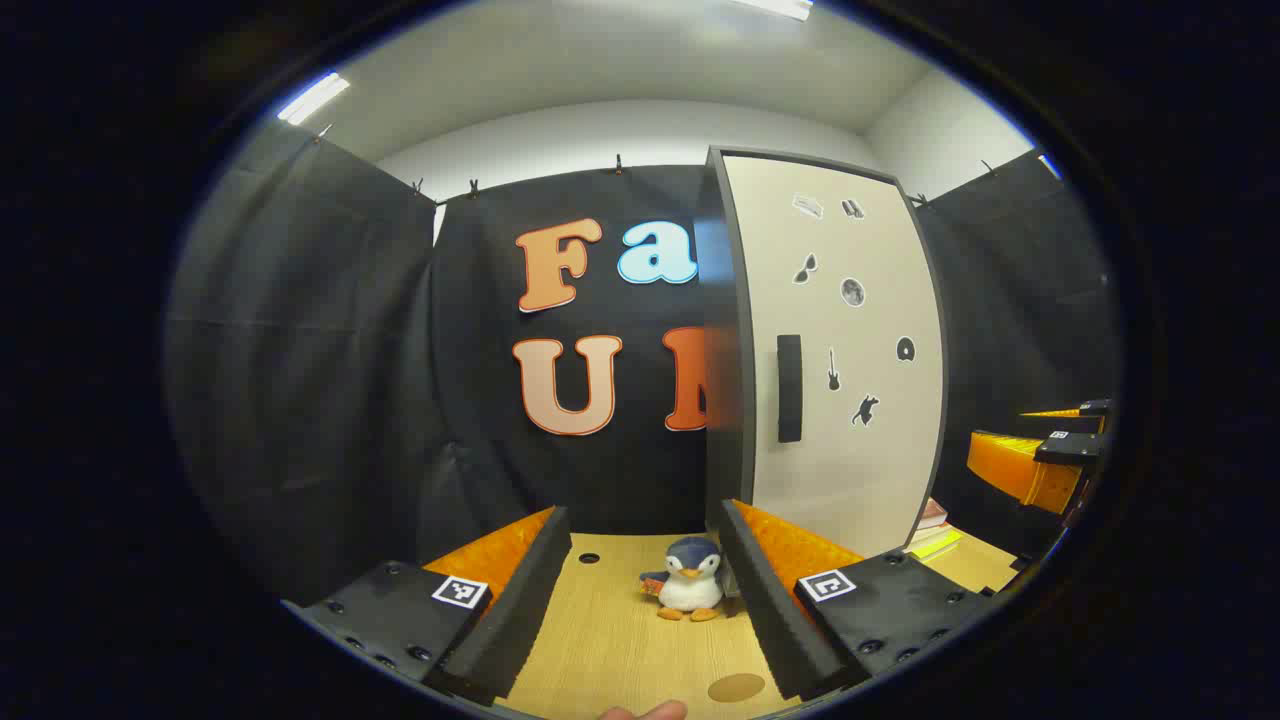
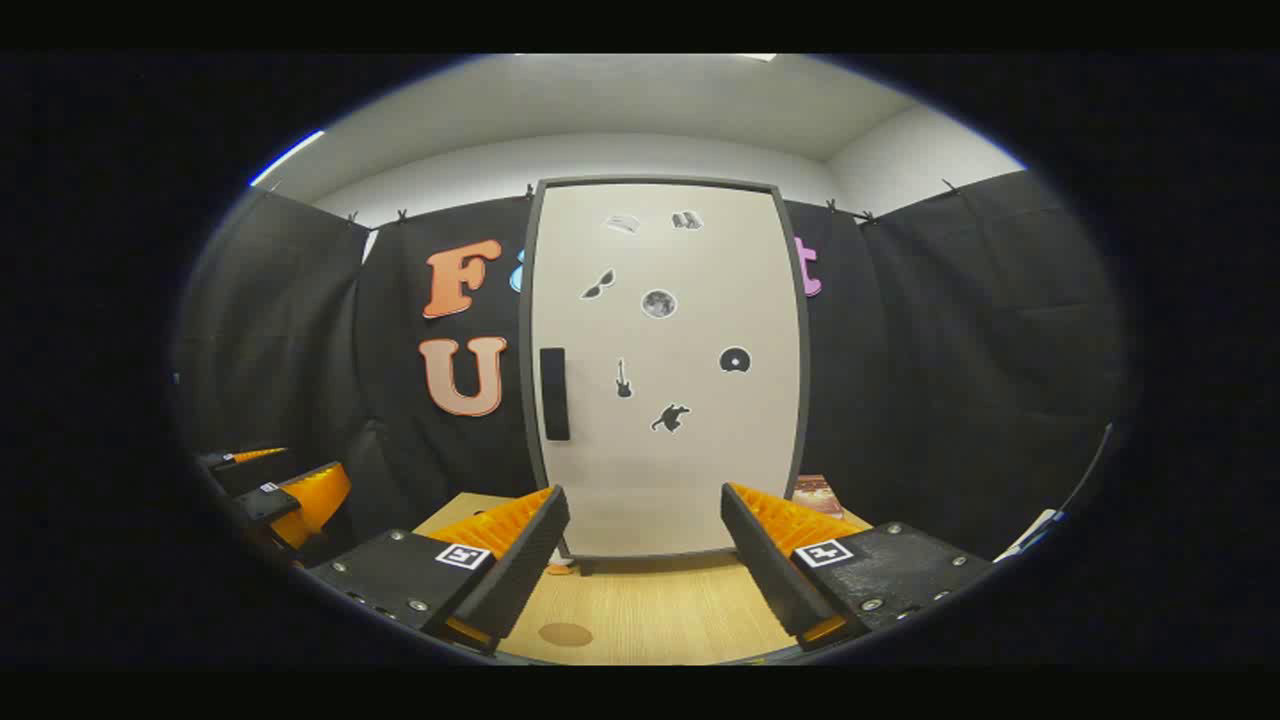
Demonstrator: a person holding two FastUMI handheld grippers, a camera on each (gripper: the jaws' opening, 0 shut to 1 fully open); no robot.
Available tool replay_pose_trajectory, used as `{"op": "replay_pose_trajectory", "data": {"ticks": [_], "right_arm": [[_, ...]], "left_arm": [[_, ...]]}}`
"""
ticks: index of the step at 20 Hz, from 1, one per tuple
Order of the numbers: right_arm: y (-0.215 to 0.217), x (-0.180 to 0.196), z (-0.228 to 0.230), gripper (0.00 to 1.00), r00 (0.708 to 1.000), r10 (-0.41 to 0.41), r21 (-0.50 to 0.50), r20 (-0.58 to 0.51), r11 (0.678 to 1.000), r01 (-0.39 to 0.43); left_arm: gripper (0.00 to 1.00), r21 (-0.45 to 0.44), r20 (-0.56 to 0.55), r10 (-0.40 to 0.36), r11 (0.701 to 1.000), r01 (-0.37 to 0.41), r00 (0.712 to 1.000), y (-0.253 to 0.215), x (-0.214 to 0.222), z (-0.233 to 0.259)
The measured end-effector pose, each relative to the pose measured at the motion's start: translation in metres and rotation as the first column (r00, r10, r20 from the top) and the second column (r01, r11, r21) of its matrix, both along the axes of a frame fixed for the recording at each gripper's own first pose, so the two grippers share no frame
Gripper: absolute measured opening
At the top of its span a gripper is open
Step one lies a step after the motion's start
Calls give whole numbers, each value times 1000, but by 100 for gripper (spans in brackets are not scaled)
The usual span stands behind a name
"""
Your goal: Open the cabinet door with the right hand, grasp the bottle in the cabinet with the left hand and place it on the coaster, then close the cabinet door with the right hand.
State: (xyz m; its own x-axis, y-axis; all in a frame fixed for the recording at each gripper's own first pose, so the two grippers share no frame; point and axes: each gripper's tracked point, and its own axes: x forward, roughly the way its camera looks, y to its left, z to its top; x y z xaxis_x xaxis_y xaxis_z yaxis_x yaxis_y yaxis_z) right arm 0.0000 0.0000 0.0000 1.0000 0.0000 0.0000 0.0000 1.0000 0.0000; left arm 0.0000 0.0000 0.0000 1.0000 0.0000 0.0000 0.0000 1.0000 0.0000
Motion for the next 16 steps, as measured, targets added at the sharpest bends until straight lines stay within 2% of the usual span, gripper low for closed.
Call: {"op": "replay_pose_trajectory", "data": {"ticks": [8,10,16], "right_arm": [[3,-5,5,97,1000,0,-15,6,1000,0],[4,-4,7,95,1000,3,-19,10,1000,-3],[8,-1,6,95,1000,10,-8,6,1000,-10]], "left_arm": [[97,-4,-4,27,1000,-27,1000,11,-4,-3],[99,-2,4,29,1000,-29,1000,13,-5,2],[97,4,9,35,999,-35,999,17,-6,2]]}}
